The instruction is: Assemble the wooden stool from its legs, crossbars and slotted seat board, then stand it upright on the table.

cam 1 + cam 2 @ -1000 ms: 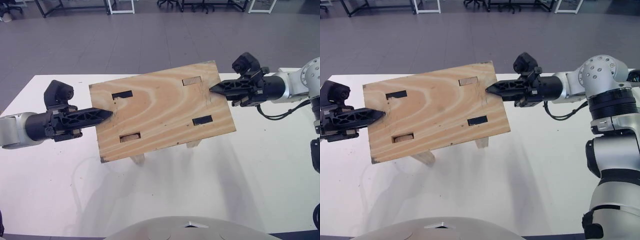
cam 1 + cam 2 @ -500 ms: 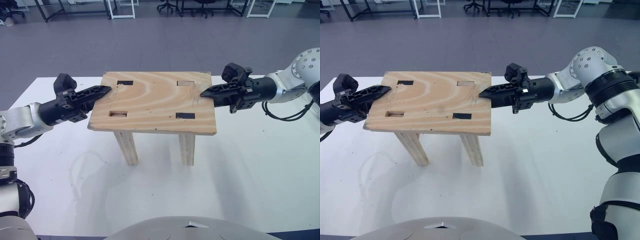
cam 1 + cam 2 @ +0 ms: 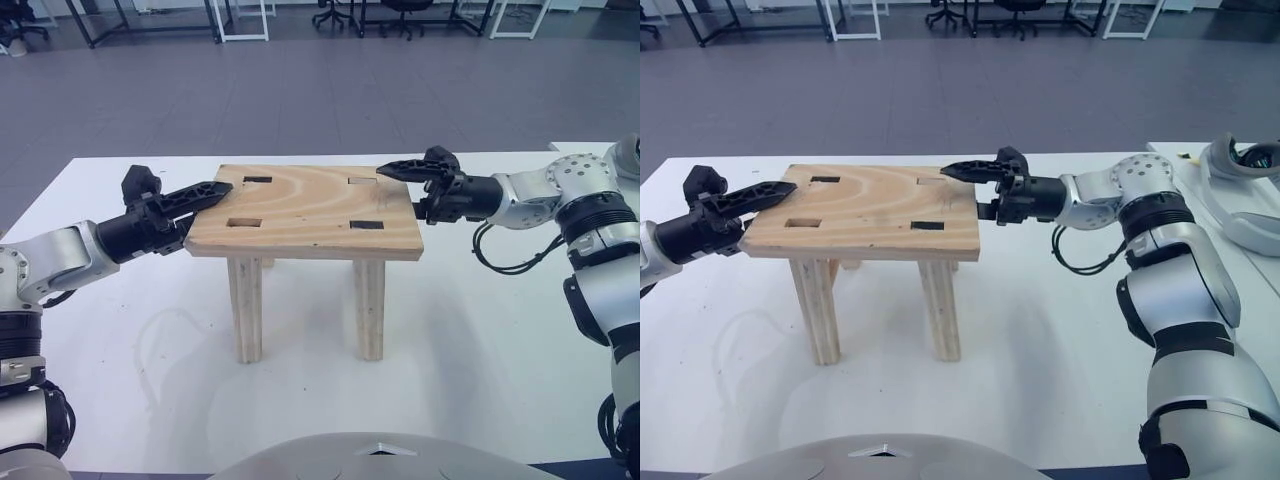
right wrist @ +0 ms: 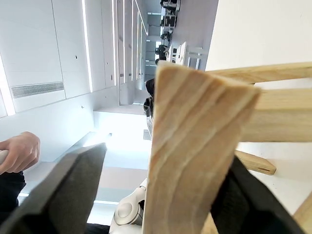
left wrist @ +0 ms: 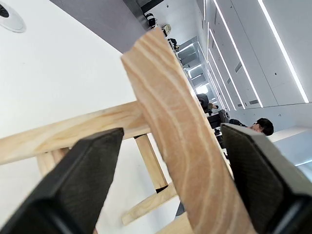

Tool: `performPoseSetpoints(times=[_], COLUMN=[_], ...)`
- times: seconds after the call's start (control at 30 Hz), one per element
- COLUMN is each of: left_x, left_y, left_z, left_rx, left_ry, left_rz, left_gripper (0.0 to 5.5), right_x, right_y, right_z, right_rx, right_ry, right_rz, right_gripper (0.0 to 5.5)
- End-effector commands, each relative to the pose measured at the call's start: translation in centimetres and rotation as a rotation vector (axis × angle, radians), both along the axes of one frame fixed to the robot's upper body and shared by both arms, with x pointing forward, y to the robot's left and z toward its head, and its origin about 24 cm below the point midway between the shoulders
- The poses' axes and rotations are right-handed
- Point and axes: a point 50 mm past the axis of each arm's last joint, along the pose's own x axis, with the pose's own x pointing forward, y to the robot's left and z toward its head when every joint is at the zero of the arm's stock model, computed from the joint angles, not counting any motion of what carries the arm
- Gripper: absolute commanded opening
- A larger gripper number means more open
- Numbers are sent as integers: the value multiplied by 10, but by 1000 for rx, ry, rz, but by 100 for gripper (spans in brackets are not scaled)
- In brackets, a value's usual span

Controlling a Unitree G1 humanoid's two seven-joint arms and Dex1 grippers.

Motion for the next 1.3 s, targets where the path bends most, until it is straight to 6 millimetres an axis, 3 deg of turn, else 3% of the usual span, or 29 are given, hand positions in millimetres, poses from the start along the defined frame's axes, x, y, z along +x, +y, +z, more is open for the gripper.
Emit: performPoseSetpoints(times=[0.03,0.13,0.2,0.27,0.47,0.6,0.73,0.83,0.97,1.13,1.3], left_x=[-8,-9,-14,-22,-30,-31,-22,-2,19,31,35], left_y=[22,35,45,55,73,100,108,90,54,34,31], left_z=[-2,10,22,28,27,25,21,-13,-59,-68,-65], left_rx=[84,74,35,7,29,196,390,827,1136,1185,1194], left_ry=[21,-71,-152,-218,-298,-327,-422,-483,-547,-601,-613], left_rz=[73,141,190,254,399,597,763,815,808,848,864], left_gripper=[444,501,537,540,540,540,540,540,540,540,540], right_x=[-14,-29,-27,-27,-26,-12,7,19,26,40,46], right_y=[-13,-32,-40,-41,-31,-33,-42,-50,-24,-28,-32], right_z=[-9,-26,-26,-24,-30,-35,-35,-57,-84,-93,-97], right_rx=[-70,-171,-178,-172,-192,-452,-575,-868,-1114,-1208,-1201], right_ry=[-50,-129,-185,-237,-312,-598,-787,-964,-1261,-1284,-1246], right_rz=[-2,-116,-256,-343,-462,-590,-825,-987,-984,-1112,-1175], right_gripper=[411,472,511,536,536,536,536,536,536,536,536])
